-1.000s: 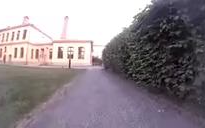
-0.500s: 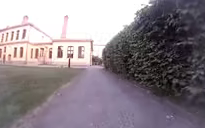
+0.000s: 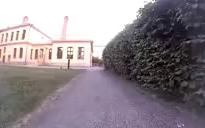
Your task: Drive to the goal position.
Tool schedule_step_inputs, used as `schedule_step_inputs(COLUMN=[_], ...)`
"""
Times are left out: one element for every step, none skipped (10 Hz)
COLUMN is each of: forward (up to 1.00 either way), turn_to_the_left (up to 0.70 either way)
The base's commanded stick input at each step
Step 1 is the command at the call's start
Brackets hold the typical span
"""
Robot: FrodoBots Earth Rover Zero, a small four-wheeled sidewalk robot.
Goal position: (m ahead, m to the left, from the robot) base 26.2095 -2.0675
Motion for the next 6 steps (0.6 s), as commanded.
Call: schedule_step_inputs(forward=[0.5, 0.5, 0.5, 0.5, 0.5, 0.5], turn_to_the_left=[0.49, 0.49, 0.49, 0.49, 0.08, -0.01])
